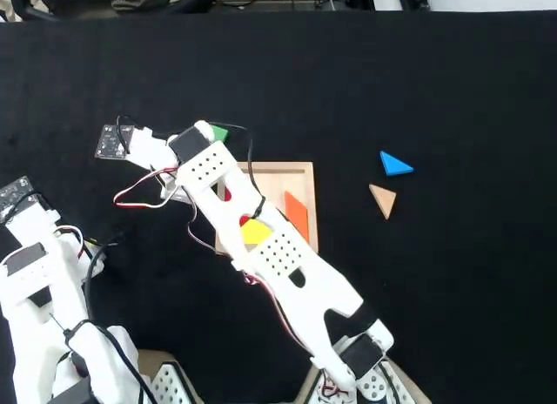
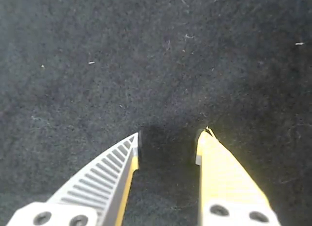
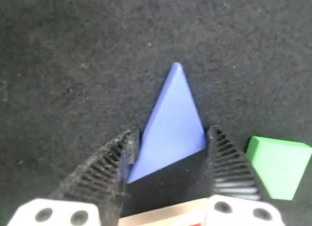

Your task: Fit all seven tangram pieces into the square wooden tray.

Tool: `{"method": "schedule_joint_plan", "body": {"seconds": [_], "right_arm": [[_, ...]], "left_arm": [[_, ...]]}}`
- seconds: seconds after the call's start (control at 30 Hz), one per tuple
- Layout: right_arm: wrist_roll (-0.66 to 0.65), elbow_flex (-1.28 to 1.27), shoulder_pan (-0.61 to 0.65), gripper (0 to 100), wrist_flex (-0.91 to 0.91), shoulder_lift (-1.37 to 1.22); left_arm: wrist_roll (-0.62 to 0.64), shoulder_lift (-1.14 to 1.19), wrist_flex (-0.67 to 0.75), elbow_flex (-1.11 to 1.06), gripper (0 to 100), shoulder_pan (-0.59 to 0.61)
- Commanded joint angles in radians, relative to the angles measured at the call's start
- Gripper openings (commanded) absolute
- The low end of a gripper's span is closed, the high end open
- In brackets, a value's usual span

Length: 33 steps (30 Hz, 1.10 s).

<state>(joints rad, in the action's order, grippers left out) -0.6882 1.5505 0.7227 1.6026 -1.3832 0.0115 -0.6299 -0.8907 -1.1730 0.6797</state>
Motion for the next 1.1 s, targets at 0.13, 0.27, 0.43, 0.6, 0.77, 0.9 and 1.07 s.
{"method": "schedule_joint_plan", "body": {"seconds": [0.13,0.27,0.43,0.6,0.77,0.9,1.07], "right_arm": [[-0.015,0.002,0.017,17.0,0.064,0.016],[-0.018,0.002,0.017,16.9,0.135,0.013],[-0.002,0.015,0.018,16.9,0.155,0.021],[0.091,0.111,0.012,16.9,0.163,0.062],[0.115,0.064,-0.008,16.9,0.166,0.163],[0.129,-0.087,-0.055,16.9,0.166,0.338],[0.123,-0.475,-0.11,16.9,0.164,0.707]], "left_arm": [[0.002,-0.023,0.015,0.004,21,-0.013],[0.002,-0.023,0.015,0.004,21,-0.015],[0.002,-0.023,0.015,0.004,21,-0.015],[0.002,-0.032,0.066,-0.022,21,-0.015],[0.002,-0.032,0.069,-0.024,21,-0.015],[0.002,-0.032,0.071,-0.024,21,-0.015],[0.002,-0.032,0.071,-0.022,21,-0.015]]}}
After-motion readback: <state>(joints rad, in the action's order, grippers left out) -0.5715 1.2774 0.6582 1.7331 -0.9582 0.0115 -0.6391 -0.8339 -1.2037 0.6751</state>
